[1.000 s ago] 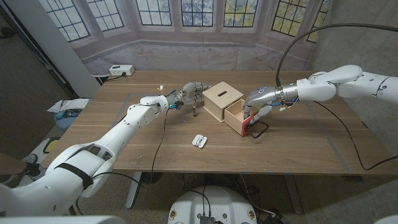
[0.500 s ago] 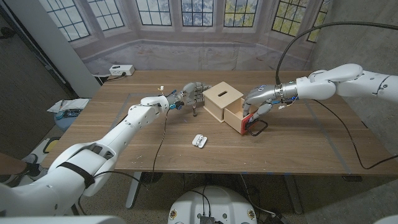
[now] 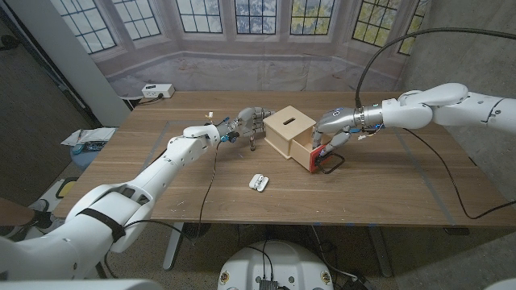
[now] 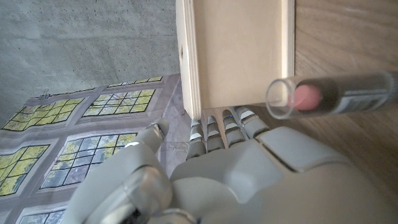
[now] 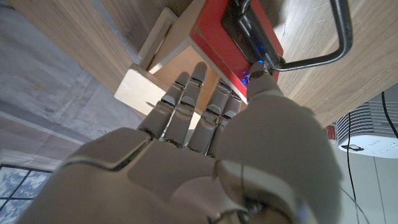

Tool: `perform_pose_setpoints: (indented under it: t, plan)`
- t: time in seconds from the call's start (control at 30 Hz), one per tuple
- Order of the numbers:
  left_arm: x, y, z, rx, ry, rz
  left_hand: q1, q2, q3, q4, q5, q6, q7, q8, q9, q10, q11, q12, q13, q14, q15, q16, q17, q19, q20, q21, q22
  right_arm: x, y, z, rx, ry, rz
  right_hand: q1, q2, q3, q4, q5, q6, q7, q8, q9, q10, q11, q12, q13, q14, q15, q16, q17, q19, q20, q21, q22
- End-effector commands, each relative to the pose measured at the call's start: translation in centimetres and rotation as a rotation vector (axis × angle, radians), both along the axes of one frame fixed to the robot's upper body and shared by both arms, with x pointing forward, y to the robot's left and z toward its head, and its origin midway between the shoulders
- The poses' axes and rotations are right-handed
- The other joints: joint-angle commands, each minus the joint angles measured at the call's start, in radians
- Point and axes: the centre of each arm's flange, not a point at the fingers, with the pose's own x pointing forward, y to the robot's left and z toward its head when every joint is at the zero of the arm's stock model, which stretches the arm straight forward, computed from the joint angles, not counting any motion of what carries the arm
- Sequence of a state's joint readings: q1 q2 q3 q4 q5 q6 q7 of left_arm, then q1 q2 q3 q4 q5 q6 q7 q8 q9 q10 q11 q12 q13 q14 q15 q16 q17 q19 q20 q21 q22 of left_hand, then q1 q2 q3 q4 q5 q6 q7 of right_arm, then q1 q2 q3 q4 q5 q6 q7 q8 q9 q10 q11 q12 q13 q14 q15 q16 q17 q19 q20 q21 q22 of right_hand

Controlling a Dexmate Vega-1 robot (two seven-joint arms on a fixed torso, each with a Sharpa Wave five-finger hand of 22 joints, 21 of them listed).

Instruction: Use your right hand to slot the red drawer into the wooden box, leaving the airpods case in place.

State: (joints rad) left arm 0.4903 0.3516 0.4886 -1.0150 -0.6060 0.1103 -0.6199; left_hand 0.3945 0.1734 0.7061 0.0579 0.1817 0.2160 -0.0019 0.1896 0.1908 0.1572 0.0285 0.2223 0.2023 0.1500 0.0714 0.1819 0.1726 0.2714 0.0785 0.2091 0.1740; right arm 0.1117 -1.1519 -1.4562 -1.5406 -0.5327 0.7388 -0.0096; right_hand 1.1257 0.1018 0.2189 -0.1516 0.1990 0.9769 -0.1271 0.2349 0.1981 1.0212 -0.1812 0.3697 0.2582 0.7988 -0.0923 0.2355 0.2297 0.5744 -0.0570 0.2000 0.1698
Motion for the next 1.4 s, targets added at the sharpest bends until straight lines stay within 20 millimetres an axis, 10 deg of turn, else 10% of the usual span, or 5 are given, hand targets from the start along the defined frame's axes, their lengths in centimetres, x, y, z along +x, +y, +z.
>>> perform_pose_setpoints:
  t: [0.03,1.4]
  plan:
    - [0.2,0.1,-0.1,0.0,0.001,-0.003,-0.01,0.0,0.006,-0.004,0.001,-0.001,-0.001,0.002,0.003,0.013,-0.001,-0.003,0.001,0.012,0.0,0.0,0.001,0.001,0.005,-0.004,0.006,0.3,0.8,0.2,0.026,-0.011,0.004,0.006,0.016,0.0,0.0,0.006,0.052,-0.049,0.002,0.003,0.036,-0.025,0.007,0.003,0.013,-0.147,-0.003,0.006,0.009,-0.075,-0.001,0.004]
    - [1.8,-0.1,0.9,0.022,0.001,-0.034,-0.015,0.001,0.007,-0.006,0.001,0.004,-0.003,0.004,0.003,0.012,0.0,-0.005,0.002,0.012,0.002,0.0,0.002,0.001,0.006,-0.004,0.006,0.4,1.4,-0.3,0.102,-0.026,-0.078,-0.031,0.008,0.0,0.011,0.007,-0.01,-0.049,-0.022,0.003,-0.036,-0.018,-0.028,0.014,-0.009,-0.139,-0.03,-0.001,0.001,-0.058,-0.004,0.003]
